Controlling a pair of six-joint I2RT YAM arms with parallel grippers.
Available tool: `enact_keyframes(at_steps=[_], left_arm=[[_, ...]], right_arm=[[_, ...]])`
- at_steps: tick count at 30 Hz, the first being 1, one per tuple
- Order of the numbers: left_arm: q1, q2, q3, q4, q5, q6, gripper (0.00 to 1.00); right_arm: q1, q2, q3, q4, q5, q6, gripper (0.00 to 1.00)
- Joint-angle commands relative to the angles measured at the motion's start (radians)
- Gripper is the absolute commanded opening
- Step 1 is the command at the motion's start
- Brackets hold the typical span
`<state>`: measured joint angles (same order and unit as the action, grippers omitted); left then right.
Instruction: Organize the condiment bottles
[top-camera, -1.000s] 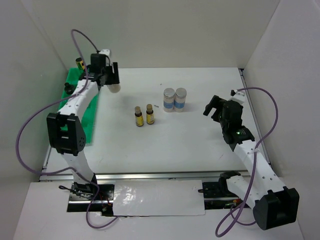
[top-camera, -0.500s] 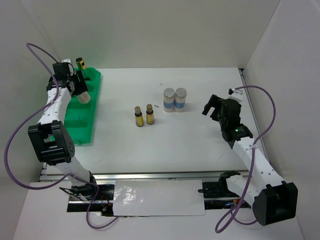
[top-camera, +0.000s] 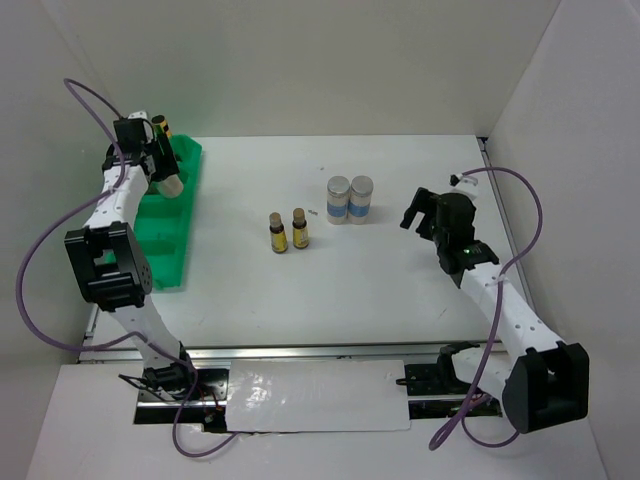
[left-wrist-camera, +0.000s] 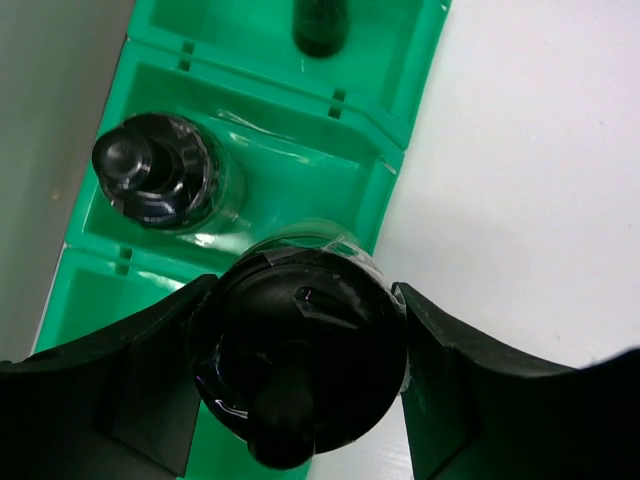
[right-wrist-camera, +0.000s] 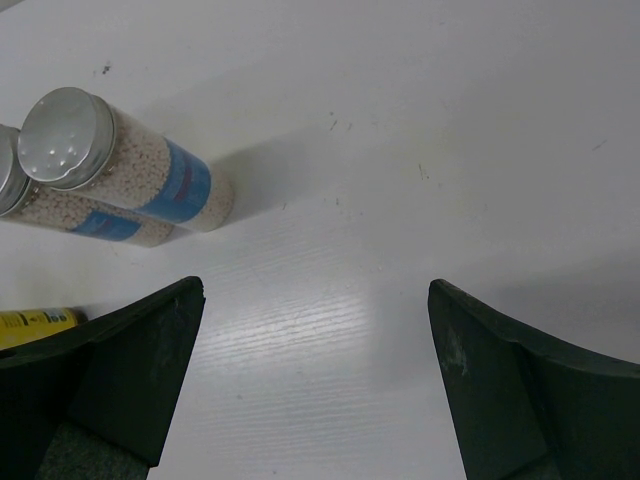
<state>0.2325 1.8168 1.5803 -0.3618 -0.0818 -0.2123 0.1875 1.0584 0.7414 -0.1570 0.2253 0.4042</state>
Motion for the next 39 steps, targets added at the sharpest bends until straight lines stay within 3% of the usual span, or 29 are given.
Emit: enact_keyframes(at_steps=[1,12,23,34,39], left_arm=[[0.007,0.035,0.084,0.119,-0.036,0.007,0.50],[0.007,0.174,0.199,0.144,-0.055,-0.013,0.50],[0.007,0.211,0.130,0.165,-0.134,-0.035,0.53],[0.007,0.253,0.106,0.178,-0.125,-0.044,0.68],[0.007,0.230,0.115,0.156,-0.115,-0.024,0.85]], right_arm=[[0.009,0.025,0.047,0.063,0.013,0.008,1.00],[0.009,0.080,0.056,0.073,0.031,0.036,1.00],[0.009,0.107,0.056,0.082,0.031,0.036,1.00],[0.009,0.117,0.056,0.091,0.031,0.036,1.00],[0.009,0.117,0.056,0.091,0.020,0.036,1.00]])
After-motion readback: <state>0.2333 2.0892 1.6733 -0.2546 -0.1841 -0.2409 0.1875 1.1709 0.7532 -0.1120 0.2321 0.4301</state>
